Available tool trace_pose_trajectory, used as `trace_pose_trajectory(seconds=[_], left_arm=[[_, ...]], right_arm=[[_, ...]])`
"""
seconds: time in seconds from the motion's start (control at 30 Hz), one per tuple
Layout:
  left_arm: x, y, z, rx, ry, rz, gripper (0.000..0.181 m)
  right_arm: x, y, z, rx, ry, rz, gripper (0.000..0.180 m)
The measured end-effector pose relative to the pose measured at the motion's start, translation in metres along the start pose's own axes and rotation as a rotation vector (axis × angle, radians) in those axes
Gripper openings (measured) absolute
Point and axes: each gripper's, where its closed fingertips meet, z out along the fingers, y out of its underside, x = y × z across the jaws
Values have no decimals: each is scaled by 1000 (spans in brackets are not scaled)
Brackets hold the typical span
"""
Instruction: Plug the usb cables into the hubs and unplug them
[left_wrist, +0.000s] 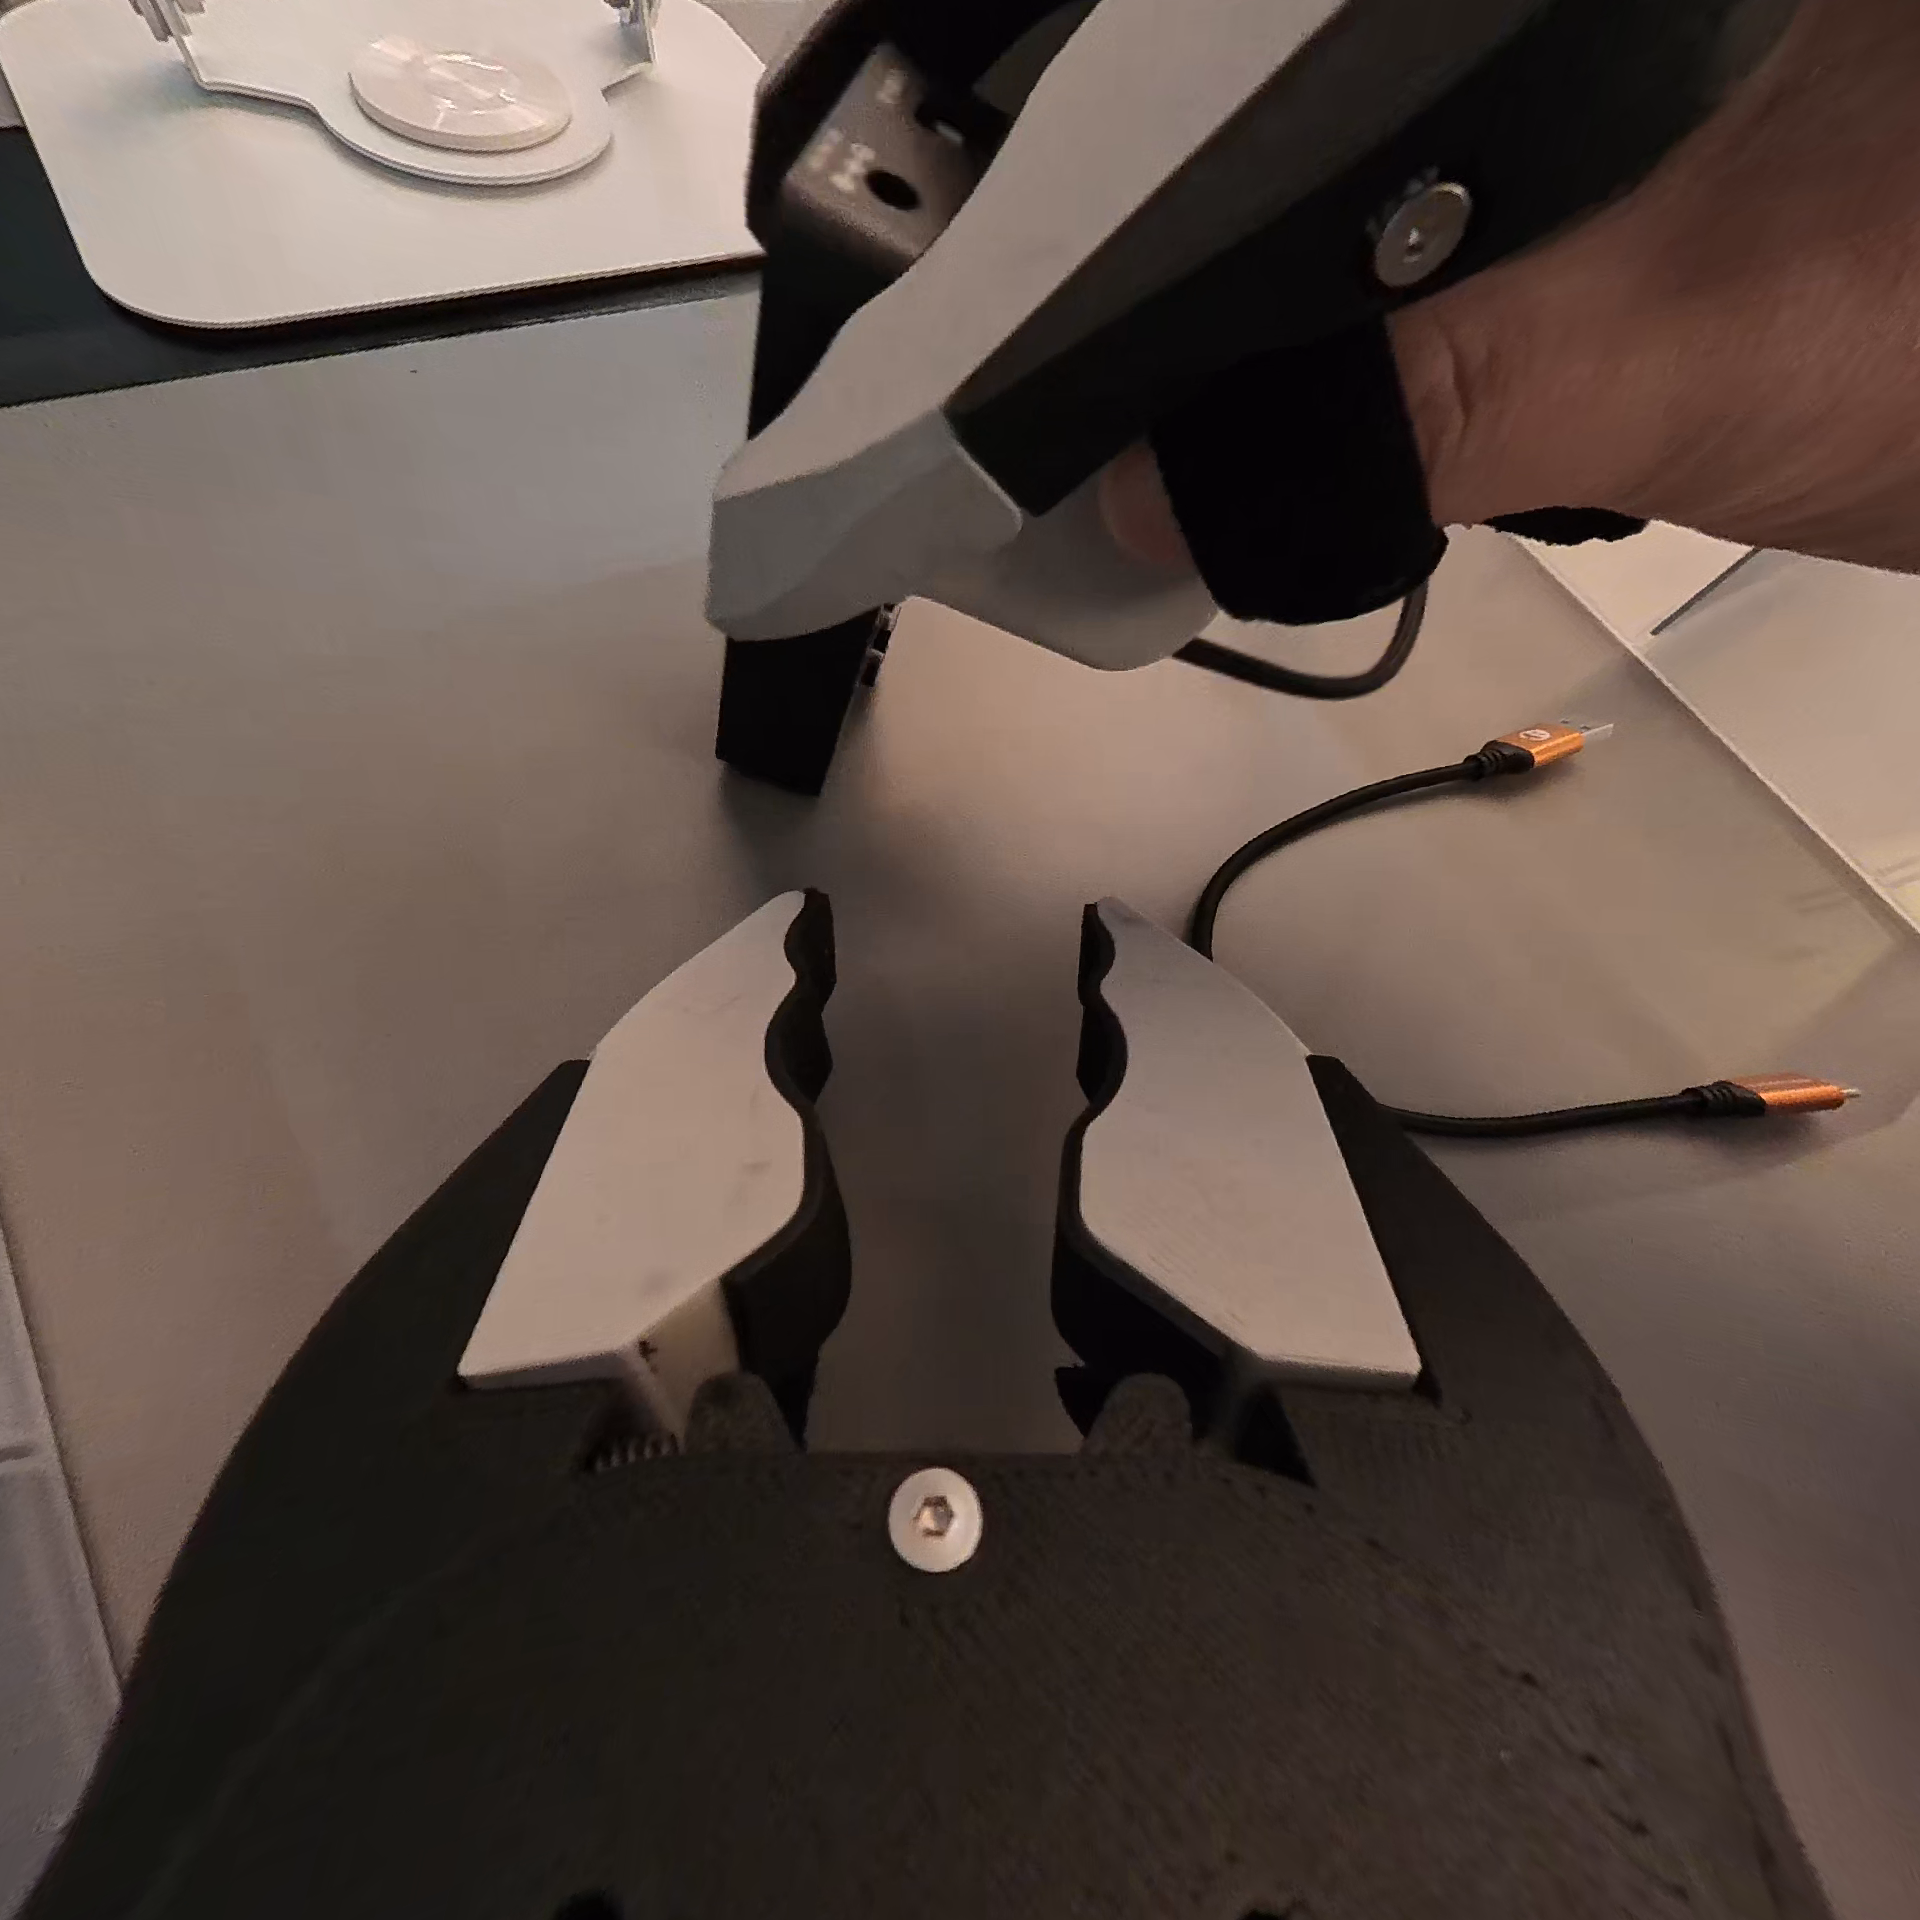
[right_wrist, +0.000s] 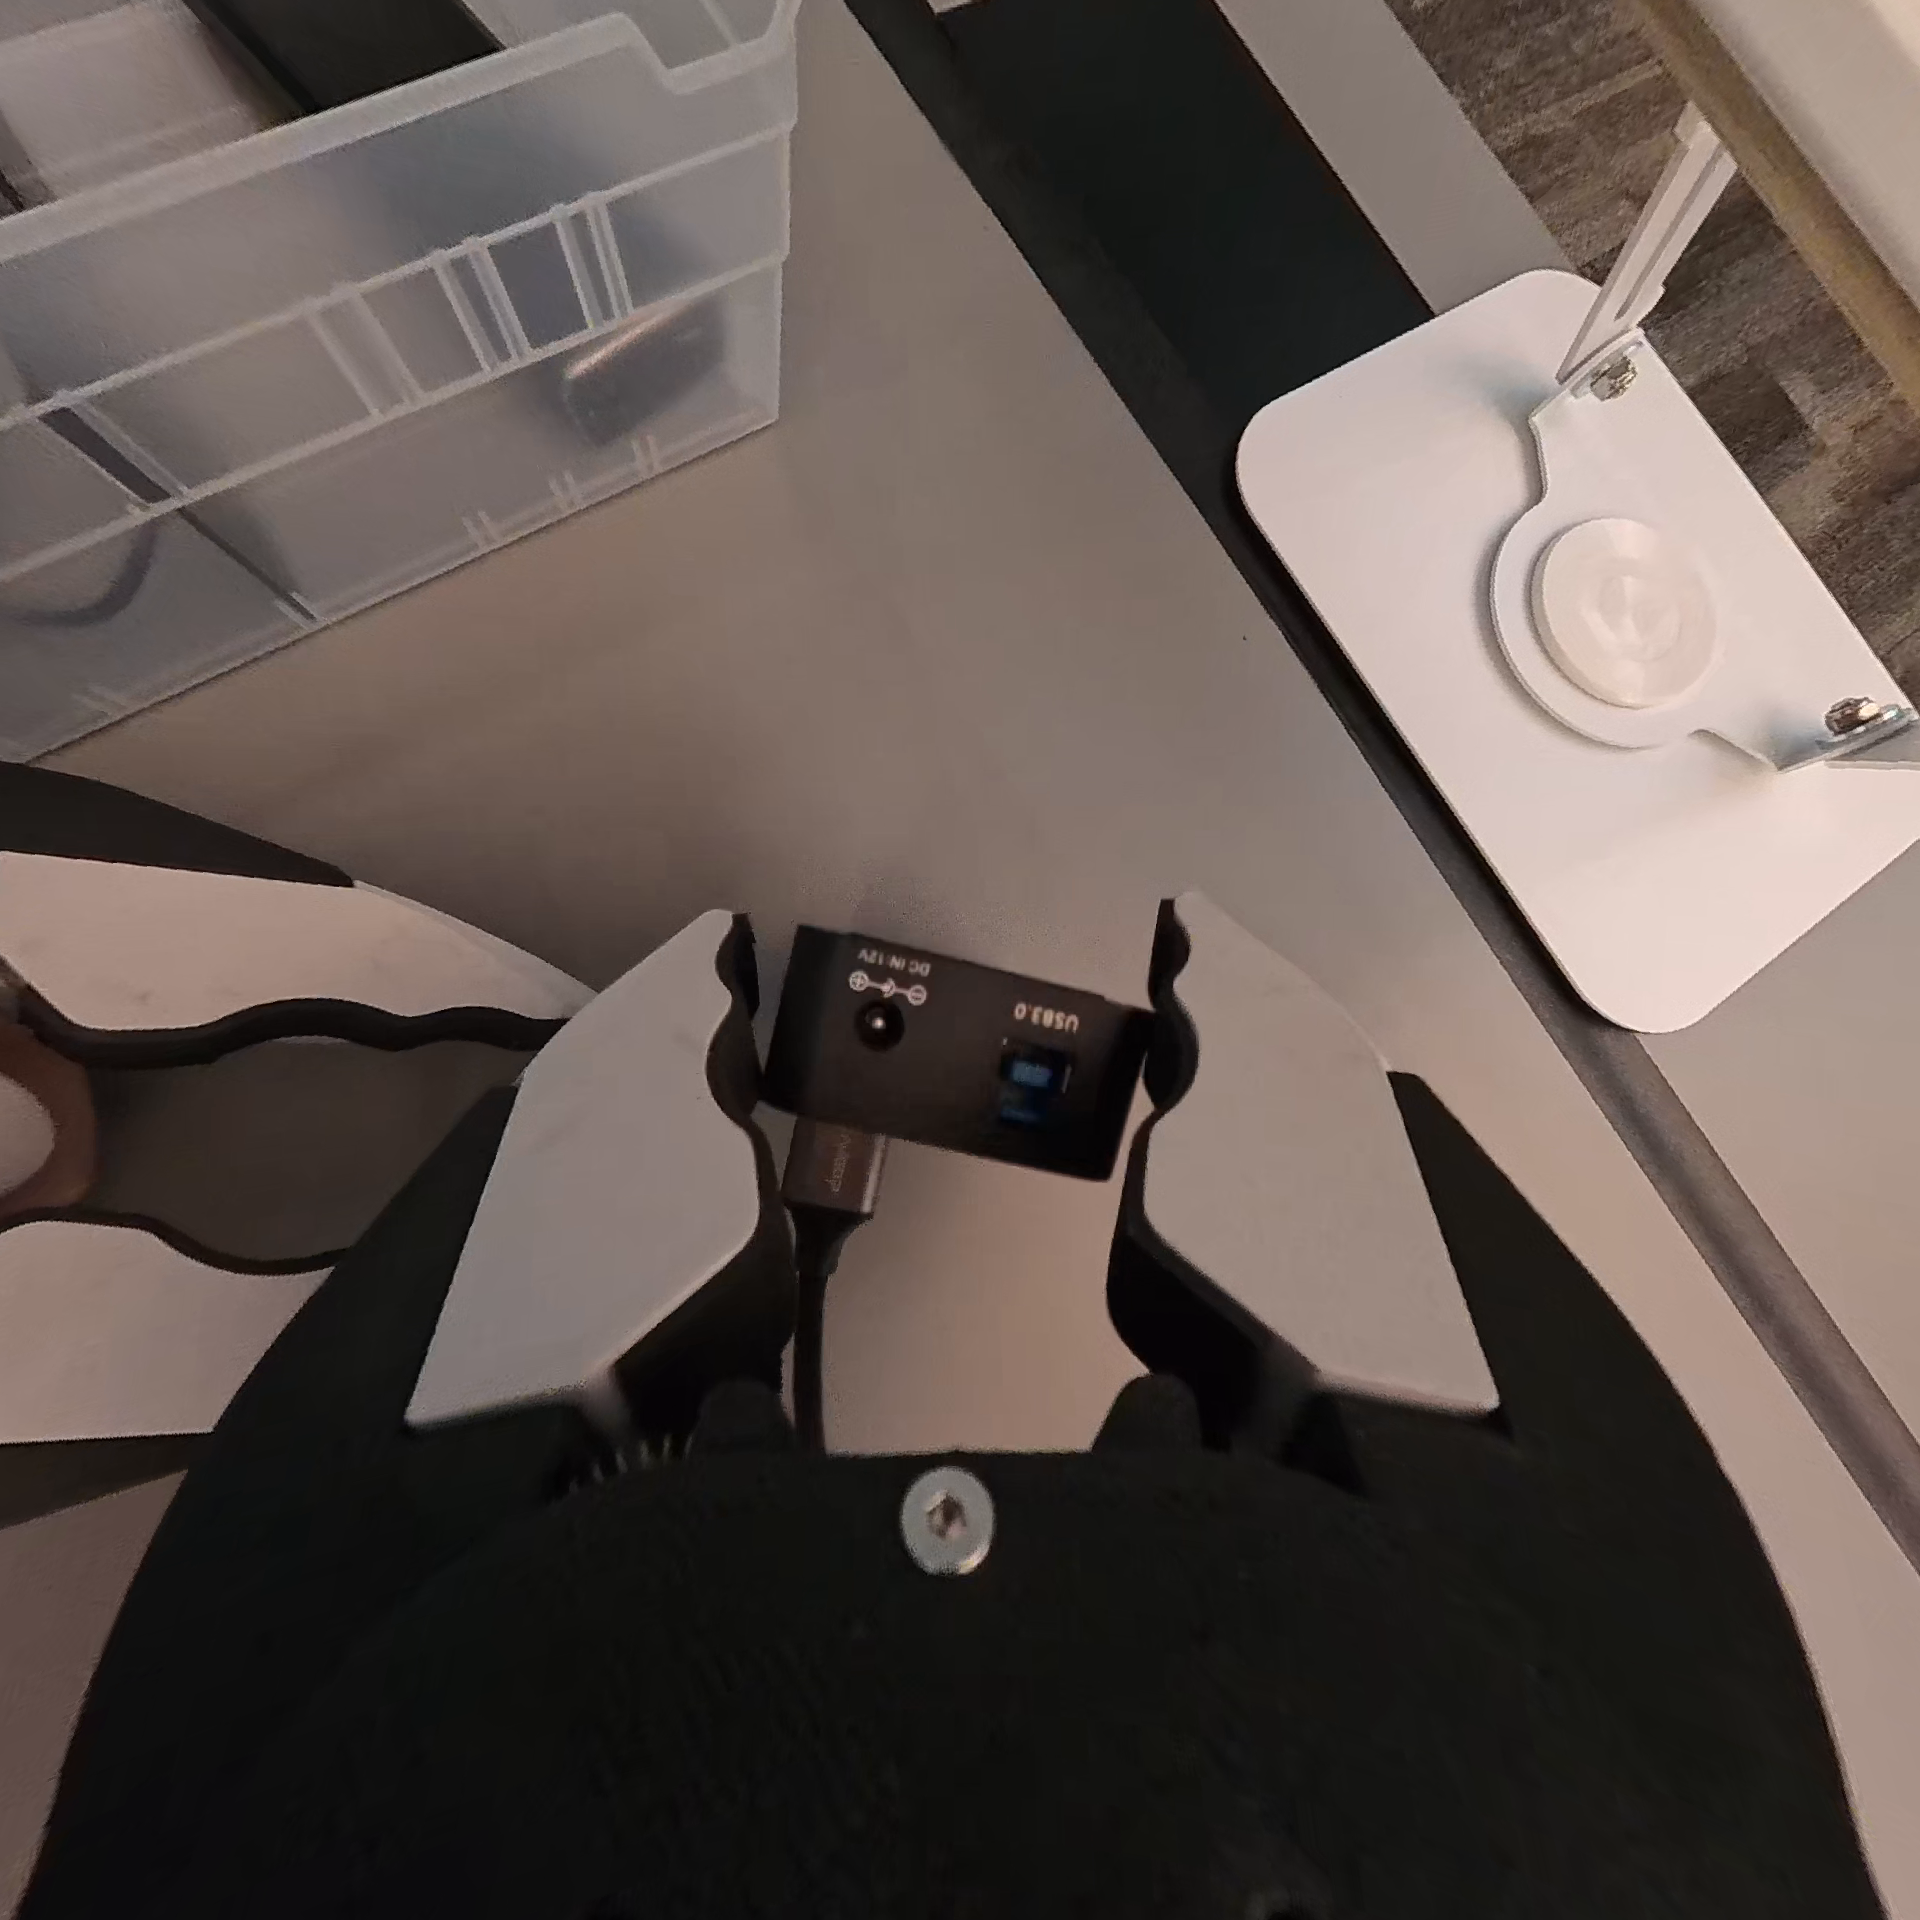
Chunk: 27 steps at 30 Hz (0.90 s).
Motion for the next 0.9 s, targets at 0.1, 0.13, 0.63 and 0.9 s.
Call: trace_pose_trajectory(seconds=[0.1,0.13,0.63,0.9], left_arm=[[-1,0,0,2,3,-5,44],[-1,0,0,2,8,-8,43],[-22,-7,2,24,-213,246,66],[-20,0,18,-84,-200,305,33]], right_arm=[[1,2,-1,-5,5,13,74],[1,3,-2,-7,6,19,74],[-29,36,-19,-139,-591,585,71],[-3,36,2,-60,-626,669,69]])
